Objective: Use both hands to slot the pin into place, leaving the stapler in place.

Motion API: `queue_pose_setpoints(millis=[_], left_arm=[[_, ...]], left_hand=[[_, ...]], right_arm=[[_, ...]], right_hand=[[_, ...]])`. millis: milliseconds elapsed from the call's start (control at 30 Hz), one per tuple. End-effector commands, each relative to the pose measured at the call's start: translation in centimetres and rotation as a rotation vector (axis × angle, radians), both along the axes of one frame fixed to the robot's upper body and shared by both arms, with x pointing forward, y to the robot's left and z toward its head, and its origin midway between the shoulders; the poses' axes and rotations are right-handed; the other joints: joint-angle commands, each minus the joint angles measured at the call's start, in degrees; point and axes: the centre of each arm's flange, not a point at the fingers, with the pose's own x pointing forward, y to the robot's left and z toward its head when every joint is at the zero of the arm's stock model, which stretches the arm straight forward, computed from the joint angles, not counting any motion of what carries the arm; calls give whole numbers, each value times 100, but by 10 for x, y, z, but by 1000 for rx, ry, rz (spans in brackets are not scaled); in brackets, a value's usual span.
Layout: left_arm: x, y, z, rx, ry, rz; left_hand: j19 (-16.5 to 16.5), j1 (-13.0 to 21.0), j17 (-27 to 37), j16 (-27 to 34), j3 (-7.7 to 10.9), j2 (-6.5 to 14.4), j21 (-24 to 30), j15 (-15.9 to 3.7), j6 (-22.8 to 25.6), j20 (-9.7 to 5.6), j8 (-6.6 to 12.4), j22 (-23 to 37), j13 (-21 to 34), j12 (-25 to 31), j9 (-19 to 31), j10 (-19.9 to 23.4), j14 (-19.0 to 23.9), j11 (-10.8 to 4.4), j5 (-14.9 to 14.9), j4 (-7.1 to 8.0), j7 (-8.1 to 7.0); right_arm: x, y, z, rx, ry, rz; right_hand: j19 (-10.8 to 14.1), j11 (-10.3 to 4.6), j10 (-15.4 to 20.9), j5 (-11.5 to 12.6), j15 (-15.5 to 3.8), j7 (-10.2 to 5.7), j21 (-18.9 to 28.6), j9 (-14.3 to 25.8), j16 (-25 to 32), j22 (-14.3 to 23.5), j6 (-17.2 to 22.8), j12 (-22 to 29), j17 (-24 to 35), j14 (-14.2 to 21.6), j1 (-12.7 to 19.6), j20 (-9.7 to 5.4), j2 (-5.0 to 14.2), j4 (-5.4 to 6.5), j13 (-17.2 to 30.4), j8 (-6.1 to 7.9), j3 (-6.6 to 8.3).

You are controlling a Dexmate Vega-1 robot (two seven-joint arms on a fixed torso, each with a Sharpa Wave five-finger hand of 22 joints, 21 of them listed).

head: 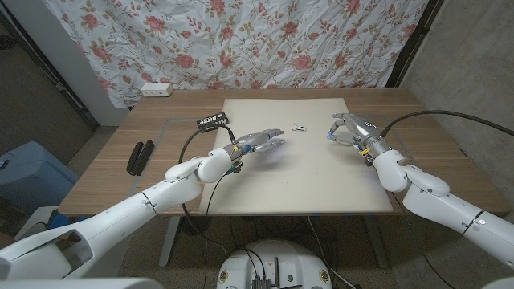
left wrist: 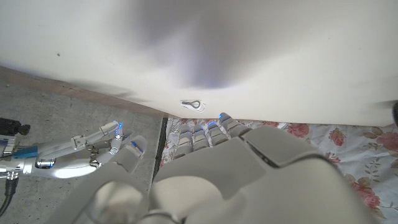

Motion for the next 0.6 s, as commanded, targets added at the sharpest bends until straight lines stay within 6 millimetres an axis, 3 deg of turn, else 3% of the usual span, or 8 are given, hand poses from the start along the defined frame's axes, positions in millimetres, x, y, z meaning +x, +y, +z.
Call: queue_pose_setpoints(millis=[33,400,600], left_arm=[[7,-12,-13,59,-8,-6],[11,-18,-25,123,-39,-3],[15,-18,-32,170,-25,-1]], left_hand=[[-61,-46,6,11,-24,683,32,-60,-55,-581,-16,7,18,25,24,-10,-61,-85,18,3,-81],[-93,-30,0,36,-38,730,47,-104,-36,-614,23,7,17,56,20,35,-31,-66,28,-2,-29],[-123,-35,0,36,-55,727,47,-143,-68,-632,15,9,16,50,19,17,-43,-79,30,5,-77]], right_arm=[[1,0,-6,136,11,52],[5,2,-12,169,15,47],[6,2,-12,193,8,53]], right_hand=[[-34,-9,75,29,-150,-132,-10,10,31,21,187,6,19,29,23,15,38,7,1,19,-31],[-75,15,118,36,-151,-132,-22,-12,33,18,197,4,22,33,27,-8,41,3,0,-2,-40],[-85,30,136,40,-170,-129,-23,-23,33,17,207,3,24,30,33,-26,46,0,0,-10,-41]])
